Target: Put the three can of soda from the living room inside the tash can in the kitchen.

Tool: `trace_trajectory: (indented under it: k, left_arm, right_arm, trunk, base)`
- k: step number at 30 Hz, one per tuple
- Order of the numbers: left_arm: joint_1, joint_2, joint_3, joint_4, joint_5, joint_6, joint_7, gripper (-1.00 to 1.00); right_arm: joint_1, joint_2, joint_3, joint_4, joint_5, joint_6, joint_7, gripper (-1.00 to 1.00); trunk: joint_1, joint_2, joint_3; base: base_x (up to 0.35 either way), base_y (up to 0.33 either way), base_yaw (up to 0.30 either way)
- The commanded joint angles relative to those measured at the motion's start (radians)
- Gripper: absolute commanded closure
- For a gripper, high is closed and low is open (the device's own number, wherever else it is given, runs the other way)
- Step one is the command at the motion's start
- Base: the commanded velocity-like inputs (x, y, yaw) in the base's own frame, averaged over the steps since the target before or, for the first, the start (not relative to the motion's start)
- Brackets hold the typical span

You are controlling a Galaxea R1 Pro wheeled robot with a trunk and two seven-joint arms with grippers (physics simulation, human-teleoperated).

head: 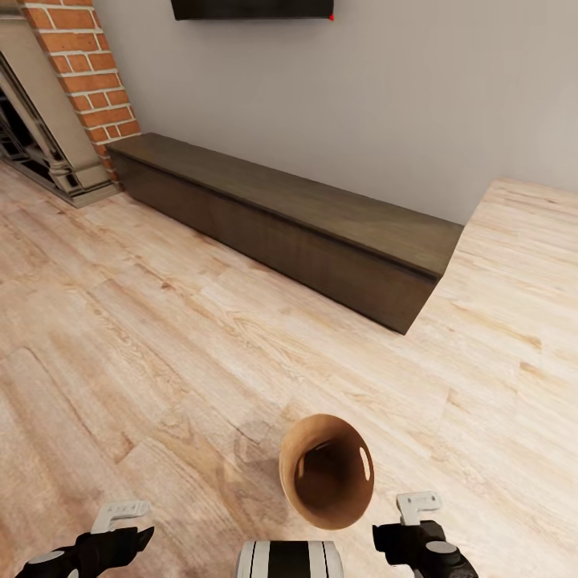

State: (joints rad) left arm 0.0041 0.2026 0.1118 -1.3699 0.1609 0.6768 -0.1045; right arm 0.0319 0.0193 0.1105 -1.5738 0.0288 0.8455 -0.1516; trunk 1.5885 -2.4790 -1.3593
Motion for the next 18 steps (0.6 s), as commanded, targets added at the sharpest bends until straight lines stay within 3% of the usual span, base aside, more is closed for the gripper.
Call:
trace_trajectory:
  k: [1, 18]
  left_arm:
    - [0.000, 0.000, 0.000, 0.000, 0.000, 0.000, 0.000, -1.00]
    - [0.000, -0.004, -0.001, -0.001, -0.004, -0.001, 0.002, -1.00]
  right_arm:
    - [-0.003, -0.001, 0.000, 0.000, 0.001, 0.000, 0.003, -1.00]
    - [-0.080, -0.005, -0.001, 0.000, 0.001, 0.011, 0.012, -1.00]
  trunk:
    - [0.000, 0.000, 0.000]
    - [0.000, 0.000, 0.000]
  base:
    - [0.000, 0.000, 0.000]
    - [0.000, 0.000, 0.000]
